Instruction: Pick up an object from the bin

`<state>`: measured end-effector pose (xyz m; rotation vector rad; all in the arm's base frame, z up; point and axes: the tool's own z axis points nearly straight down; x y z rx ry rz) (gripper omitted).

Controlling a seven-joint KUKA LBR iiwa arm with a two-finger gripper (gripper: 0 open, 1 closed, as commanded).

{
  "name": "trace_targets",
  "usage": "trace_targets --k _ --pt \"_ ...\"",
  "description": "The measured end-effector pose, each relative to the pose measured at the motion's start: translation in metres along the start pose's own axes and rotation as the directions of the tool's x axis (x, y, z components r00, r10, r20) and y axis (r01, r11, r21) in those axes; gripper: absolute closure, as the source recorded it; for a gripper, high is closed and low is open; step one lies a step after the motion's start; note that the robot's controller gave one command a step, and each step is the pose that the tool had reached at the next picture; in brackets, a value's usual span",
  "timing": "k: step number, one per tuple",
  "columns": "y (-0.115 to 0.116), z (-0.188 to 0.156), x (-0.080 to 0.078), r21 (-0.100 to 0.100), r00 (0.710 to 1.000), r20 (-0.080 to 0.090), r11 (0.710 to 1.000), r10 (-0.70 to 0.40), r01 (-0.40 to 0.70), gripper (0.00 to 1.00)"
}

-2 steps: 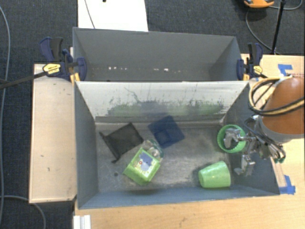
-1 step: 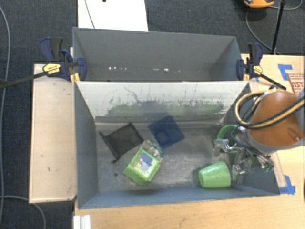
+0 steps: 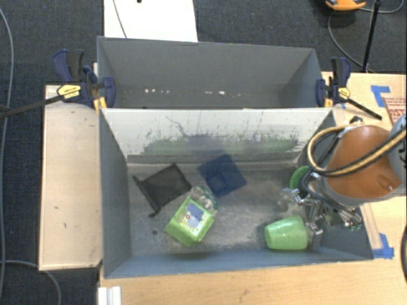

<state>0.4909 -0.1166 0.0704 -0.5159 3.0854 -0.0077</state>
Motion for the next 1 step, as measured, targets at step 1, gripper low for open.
trace_targets --k 1 --pt "0.019 -0.0007 -0.0061 -0.001 0.956 0.001 0.956 -0.292 0.292 1.0"
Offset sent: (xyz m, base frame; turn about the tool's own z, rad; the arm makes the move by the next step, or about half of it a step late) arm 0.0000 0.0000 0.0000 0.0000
